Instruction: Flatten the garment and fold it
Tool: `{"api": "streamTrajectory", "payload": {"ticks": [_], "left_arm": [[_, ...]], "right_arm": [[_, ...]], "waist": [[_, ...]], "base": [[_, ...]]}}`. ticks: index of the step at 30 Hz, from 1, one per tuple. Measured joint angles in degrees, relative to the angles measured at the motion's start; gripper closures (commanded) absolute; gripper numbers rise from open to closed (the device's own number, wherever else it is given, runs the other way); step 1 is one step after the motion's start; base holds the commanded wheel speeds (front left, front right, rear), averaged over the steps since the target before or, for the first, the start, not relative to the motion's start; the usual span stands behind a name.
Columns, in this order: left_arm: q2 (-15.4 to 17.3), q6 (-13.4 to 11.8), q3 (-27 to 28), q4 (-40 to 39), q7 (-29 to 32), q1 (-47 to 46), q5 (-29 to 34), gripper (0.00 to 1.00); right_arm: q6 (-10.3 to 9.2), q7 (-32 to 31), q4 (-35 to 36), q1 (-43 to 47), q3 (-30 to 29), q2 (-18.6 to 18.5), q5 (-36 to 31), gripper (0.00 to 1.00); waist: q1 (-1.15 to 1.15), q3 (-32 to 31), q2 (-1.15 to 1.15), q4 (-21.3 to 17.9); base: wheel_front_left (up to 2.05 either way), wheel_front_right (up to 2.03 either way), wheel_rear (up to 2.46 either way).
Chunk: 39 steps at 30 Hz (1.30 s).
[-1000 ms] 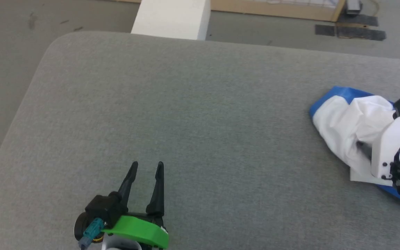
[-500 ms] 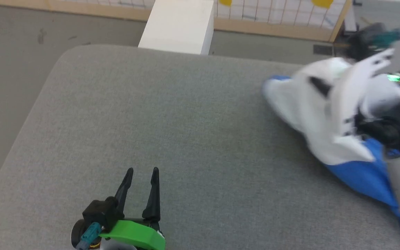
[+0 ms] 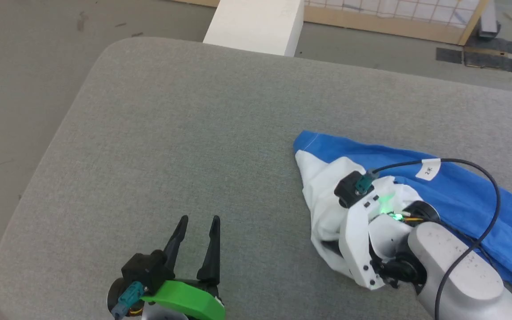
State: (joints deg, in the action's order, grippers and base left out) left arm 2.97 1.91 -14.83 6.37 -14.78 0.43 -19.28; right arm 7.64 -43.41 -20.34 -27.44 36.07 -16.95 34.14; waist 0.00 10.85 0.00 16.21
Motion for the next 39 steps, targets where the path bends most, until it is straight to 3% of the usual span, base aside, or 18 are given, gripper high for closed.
{"api": "streamTrajectory", "payload": {"ticks": [6, 11, 19, 22, 25, 31, 34, 37, 39], "left_arm": [[0.00, -0.47, 0.16, 0.51, 0.00, 0.11, -0.40, 0.00], [0.00, -0.47, 1.58, 0.66, 0.00, 0.68, 0.16, 0.00], [0.00, 0.14, 4.50, 0.25, 0.00, 2.96, 2.34, 0.00], [0.00, 0.49, 5.21, -0.59, 0.00, 3.53, 3.18, 0.00], [0.00, 0.58, 5.69, -1.64, 0.00, 4.24, 3.20, 0.00], [0.01, 1.09, 6.62, -3.30, 0.00, 5.82, 3.63, 0.00], [0.01, 1.20, 6.86, -4.60, 0.00, 6.54, 3.87, 0.00], [0.01, 1.57, 7.45, -5.83, 0.00, 7.03, 4.22, 0.00], [0.01, 1.60, 7.94, -6.42, 0.00, 7.14, 4.56, 0.00]], "right_arm": [[-0.03, 1.40, 0.20, -2.09, -0.24, 0.33, 3.26, 0.00], [-0.07, -1.27, 6.25, -2.06, -1.89, -2.20, 8.45, 0.00], [-0.07, -1.83, 18.35, 4.51, -12.46, -6.17, 11.24, 0.00], [-0.08, 4.23, 22.59, 9.27, -20.14, -5.73, 6.75, 0.00], [-0.08, 12.61, 26.26, 15.16, -27.81, -2.80, -0.54, 0.00], [-0.08, 30.04, 29.93, 30.30, -39.55, 9.33, -15.05, 0.00], [-0.08, 39.61, 29.72, 35.70, -43.17, 13.07, -21.09, 0.00], [-0.08, 46.06, 27.31, 38.99, -46.01, 14.01, -20.62, 0.00], [-0.08, 48.79, 24.41, 40.13, -46.06, 13.92, -16.77, 0.00]], "waist": [[0.00, -0.15, 0.00, -0.10], [0.00, -2.04, 0.00, -1.59], [0.00, -5.30, 0.00, -4.98], [0.00, -6.15, 0.00, -6.25], [0.00, -6.72, 0.00, -7.46], [0.00, -7.12, 0.00, -9.68], [0.00, -7.00, 0.00, -10.69], [0.00, -6.75, 0.00, -11.76], [0.00, -6.56, 0.00, -12.55]], "base": [[0.00, 0.00, 0.00], [0.00, 0.00, 0.00], [0.00, 0.00, 0.00], [0.00, 0.00, 0.00], [0.00, 0.00, 0.00], [0.00, 0.00, 0.00], [0.00, 0.00, 0.00], [0.00, 0.00, 0.00], [0.00, 0.00, 0.00]]}}
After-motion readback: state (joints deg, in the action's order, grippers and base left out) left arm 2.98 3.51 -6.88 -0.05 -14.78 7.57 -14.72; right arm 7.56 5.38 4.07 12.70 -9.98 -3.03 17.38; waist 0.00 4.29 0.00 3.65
